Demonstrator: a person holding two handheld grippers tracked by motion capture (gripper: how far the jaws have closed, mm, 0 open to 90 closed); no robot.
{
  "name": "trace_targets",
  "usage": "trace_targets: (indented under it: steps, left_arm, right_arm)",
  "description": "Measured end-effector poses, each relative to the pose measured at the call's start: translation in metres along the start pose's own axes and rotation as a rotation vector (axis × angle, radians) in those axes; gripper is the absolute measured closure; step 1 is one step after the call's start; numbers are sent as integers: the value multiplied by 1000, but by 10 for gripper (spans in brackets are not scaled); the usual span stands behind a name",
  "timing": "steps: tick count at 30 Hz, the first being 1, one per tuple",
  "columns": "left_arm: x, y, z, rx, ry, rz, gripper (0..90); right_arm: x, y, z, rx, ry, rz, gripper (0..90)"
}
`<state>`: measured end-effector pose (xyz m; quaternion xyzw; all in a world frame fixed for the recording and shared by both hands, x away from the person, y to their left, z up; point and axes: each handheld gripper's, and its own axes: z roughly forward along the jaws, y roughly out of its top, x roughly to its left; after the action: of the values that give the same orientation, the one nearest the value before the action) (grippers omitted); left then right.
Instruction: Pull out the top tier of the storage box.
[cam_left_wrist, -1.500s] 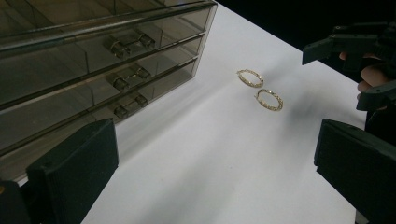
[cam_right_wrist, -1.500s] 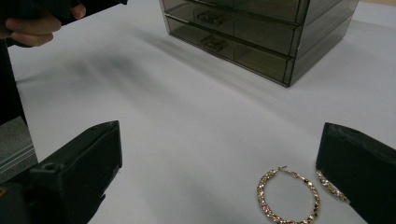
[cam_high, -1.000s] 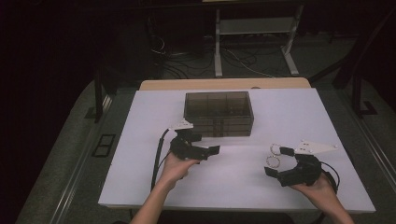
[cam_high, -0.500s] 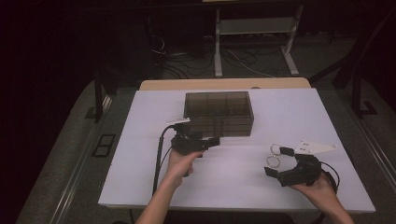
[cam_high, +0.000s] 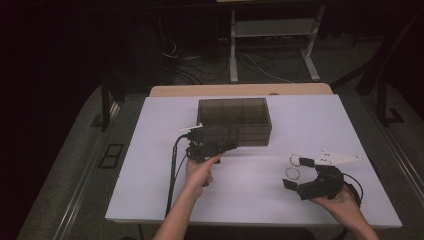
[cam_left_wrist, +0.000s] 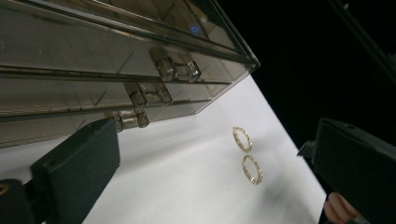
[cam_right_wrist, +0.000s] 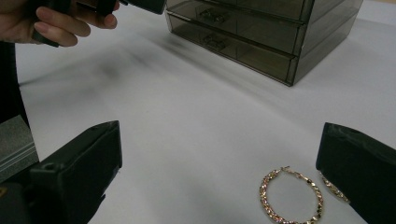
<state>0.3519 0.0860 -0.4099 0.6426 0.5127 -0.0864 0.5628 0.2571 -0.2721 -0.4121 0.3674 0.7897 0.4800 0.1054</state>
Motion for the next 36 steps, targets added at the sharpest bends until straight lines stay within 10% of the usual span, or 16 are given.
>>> trace_targets:
  steps: [19, 36]
  left_arm:
    - [9, -1, 15, -62, -26, -147, 70]
    - [18, -7, 19, -136, -42, -283, 314]
  right_arm:
    - [1, 0, 1, 7, 6, -7, 0]
    - [1, 0, 2, 8, 13, -12, 0]
